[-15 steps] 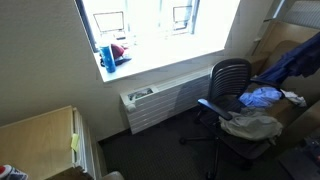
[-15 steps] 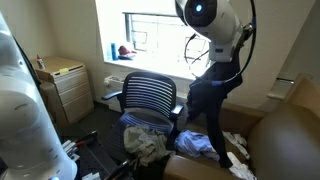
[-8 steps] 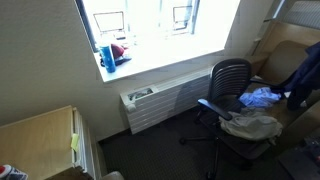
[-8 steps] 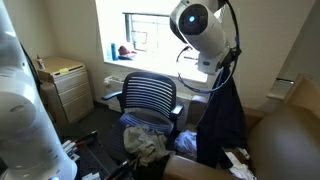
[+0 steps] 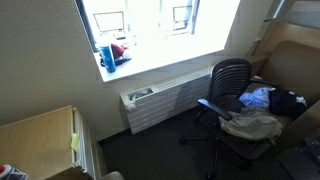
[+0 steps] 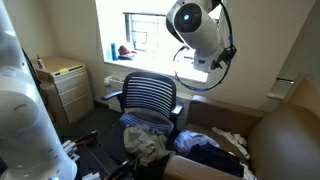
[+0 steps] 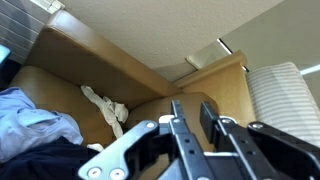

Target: Remove the t-shirt from the couch and put it on the chair then remove the two clothes from the armrests of the chair and put them on the couch

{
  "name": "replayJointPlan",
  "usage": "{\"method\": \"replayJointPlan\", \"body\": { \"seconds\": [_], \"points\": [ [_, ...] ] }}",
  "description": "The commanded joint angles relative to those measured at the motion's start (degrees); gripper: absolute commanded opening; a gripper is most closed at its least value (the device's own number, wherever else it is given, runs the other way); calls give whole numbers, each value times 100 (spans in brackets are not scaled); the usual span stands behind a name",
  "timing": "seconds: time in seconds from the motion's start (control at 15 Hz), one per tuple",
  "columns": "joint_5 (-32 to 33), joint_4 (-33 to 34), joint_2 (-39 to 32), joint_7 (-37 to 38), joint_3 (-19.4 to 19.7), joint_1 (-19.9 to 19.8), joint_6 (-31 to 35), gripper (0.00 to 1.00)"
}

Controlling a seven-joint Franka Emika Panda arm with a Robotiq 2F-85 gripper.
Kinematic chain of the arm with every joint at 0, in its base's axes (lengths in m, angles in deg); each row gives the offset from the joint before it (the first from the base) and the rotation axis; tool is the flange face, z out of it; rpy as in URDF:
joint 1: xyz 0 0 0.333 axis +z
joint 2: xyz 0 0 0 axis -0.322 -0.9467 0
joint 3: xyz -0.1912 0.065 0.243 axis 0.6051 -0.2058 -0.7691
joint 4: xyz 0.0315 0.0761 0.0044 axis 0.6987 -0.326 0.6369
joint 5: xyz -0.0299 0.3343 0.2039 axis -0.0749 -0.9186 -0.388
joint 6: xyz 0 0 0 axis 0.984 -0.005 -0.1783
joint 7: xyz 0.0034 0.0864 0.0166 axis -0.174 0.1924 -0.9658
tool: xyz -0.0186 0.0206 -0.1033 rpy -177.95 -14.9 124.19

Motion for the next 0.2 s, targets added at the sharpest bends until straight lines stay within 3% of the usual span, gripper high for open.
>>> {"method": "replayJointPlan", "body": {
  "seconds": [0.0, 0.13],
  "points": [
    [0, 0, 0, 0, 0, 0, 0, 26],
    [0, 0, 0, 0, 0, 0, 1, 26]
  ]
}}
